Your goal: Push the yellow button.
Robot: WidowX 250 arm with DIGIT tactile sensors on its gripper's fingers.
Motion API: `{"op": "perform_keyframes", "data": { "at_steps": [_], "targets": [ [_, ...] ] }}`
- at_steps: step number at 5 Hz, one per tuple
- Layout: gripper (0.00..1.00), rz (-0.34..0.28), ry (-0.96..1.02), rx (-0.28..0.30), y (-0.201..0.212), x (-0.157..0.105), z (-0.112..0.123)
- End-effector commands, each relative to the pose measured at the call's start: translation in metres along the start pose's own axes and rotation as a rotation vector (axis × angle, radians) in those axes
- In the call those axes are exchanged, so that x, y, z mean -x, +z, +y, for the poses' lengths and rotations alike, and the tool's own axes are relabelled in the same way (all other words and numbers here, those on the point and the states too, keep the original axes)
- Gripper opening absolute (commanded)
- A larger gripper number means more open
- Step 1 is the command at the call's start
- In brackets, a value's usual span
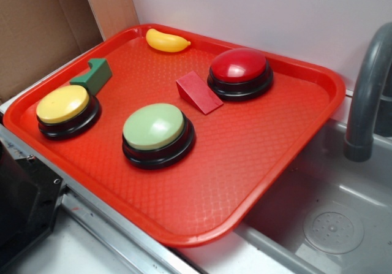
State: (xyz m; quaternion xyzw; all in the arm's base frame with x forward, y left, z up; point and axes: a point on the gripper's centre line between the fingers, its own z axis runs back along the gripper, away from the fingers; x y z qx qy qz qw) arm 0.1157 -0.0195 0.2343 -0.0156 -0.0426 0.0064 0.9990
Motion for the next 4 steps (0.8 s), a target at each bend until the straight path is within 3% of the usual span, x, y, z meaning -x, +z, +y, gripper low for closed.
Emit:
{"op": "perform_keyframes", "data": {
  "at_steps": [1, 2, 4],
  "targets": [
    [1.00, 0.000, 0.000, 0.000, 0.000, 0.000, 0.000],
    [1.00, 0.025, 0.092, -0.020, -0.035, -0.011, 0.047],
    [1.00, 0.052, 0.029, -0.069, -0.098, -0.030, 0.111]
  ]
}}
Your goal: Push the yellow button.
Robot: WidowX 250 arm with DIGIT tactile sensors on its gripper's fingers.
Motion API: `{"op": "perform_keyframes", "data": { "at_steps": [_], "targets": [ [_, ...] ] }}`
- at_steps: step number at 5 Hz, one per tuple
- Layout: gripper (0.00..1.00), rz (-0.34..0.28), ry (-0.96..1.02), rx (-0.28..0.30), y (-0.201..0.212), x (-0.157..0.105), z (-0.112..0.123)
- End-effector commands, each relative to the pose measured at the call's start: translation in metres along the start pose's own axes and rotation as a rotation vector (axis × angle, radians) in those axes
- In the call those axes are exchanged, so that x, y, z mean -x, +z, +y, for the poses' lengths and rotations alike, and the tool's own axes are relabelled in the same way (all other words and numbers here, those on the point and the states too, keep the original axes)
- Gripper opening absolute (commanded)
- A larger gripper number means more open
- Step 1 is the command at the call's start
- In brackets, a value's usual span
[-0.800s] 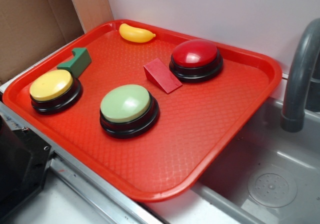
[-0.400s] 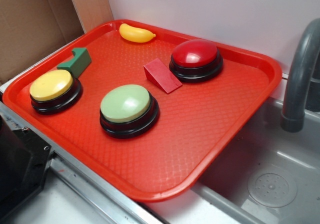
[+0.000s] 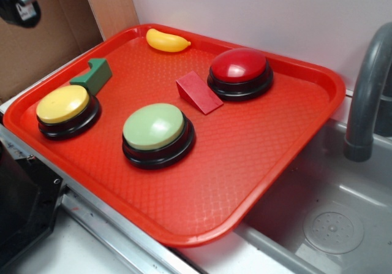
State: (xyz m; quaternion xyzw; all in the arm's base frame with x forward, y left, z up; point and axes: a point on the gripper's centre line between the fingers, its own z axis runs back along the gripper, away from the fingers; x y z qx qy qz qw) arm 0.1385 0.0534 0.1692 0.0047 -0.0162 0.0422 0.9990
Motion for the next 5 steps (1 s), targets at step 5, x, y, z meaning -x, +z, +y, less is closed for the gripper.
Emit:
{"op": "perform_keyframes", "data": {
  "at_steps": [5],
  "targets": [
    [1.00, 0.053, 0.013, -0.067, -0.114, -0.026, 0.029]
  ]
}}
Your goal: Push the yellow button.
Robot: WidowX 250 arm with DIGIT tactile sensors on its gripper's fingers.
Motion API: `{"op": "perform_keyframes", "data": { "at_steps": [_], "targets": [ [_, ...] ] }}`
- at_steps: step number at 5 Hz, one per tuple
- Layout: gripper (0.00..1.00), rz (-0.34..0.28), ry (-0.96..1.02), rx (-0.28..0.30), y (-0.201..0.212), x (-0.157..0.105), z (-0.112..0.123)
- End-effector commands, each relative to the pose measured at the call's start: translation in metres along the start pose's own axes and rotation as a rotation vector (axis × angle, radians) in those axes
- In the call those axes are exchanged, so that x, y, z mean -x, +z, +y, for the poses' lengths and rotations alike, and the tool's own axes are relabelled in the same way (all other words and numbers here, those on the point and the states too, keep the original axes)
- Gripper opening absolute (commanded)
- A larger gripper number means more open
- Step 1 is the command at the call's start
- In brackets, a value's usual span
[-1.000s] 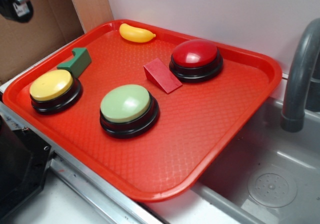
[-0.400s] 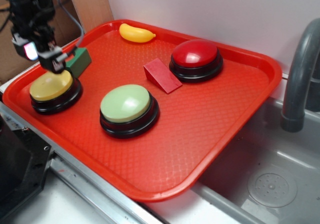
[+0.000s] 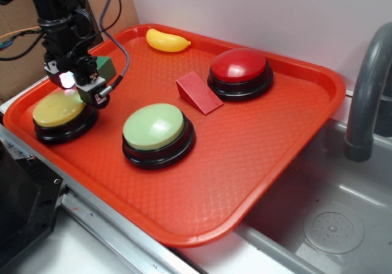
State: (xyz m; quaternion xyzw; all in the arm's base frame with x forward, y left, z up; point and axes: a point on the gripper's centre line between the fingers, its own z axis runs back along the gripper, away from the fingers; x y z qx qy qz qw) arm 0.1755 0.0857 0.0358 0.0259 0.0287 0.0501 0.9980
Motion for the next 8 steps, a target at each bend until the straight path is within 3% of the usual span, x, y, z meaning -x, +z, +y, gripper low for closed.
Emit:
{"op": "perform_keyframes", "data": {
  "at_steps": [1, 2, 6, 8],
  "targets": [
    [1.00, -0.126, 0.019, 0.006, 0.059, 0.017, 0.012],
    [1.00, -0.142, 0.044, 0.004, 0.074, 0.026, 0.021],
    [1.00, -0.104, 0.059, -0.021, 0.094, 0.023, 0.021],
    [1.00, -0.122, 0.072, -0.028, 0.103, 0.028, 0.023]
  ]
}}
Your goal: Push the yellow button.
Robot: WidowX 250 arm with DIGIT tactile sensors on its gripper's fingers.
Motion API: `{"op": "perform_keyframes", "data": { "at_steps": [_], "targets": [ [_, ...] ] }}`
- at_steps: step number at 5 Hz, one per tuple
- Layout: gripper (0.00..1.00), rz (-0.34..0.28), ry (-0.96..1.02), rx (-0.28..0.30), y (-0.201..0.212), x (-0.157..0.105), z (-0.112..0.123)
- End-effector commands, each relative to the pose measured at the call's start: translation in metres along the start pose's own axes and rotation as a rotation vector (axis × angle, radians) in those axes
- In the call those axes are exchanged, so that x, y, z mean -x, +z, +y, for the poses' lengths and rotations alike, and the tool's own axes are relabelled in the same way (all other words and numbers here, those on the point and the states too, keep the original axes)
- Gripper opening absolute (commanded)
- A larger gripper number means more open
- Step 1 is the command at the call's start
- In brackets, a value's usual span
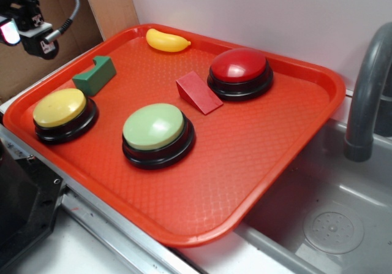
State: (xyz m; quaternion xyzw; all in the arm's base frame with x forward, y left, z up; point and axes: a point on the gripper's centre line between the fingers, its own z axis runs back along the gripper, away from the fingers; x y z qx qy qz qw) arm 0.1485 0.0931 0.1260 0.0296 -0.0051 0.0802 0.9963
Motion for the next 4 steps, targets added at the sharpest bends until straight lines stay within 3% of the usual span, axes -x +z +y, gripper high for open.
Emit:
{"op": "perform_keyframes", "data": {
  "at_steps": [1, 3, 4],
  "targets": [
    [1.00, -0.060, 0.003, -0.040, 0.023, -0.004, 0.007],
    [1.00, -0.068, -0.030, -0.073, 0.033, -0.010, -0.002],
    [1.00, -0.048, -0.041, -0.036, 0.032, -0.008, -0.007]
  ]
}}
